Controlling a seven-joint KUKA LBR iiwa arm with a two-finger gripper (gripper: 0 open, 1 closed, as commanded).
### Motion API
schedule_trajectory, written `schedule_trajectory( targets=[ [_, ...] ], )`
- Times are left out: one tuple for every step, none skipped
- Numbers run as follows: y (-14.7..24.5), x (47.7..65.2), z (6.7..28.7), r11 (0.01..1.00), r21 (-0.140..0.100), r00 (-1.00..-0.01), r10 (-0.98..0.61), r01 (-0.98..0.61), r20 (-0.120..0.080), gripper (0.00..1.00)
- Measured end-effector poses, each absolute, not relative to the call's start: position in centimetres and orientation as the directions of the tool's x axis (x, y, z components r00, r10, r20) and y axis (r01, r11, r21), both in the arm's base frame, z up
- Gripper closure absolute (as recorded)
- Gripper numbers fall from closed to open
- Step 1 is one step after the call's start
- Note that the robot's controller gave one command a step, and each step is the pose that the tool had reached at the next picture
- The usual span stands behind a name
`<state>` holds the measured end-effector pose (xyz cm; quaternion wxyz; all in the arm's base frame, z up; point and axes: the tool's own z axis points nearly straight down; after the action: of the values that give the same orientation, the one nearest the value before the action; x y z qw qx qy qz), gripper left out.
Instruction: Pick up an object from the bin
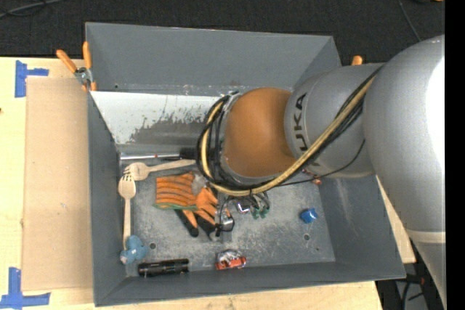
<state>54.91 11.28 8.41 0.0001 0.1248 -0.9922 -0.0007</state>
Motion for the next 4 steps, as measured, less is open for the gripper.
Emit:
schedule_trajectory(
  targets=[
    [12.6, 52.7, 7.1, 0.979, 0.005, -0.979, 0.206, 0.206, 0.001, 1.00],
    [12.6, 52.7, 7.1, 0.979, 0.005, -0.979, 0.206, 0.206, 0.001, 1.00],
    [12.5, 52.4, 10.6, 0.979, 0.001, -0.979, 0.205, 0.205, 0.012, 1.00],
    [12.5, 52.7, 13.5, 0.979, 0.006, -0.979, 0.204, 0.204, 0.003, 1.00]
  ],
)
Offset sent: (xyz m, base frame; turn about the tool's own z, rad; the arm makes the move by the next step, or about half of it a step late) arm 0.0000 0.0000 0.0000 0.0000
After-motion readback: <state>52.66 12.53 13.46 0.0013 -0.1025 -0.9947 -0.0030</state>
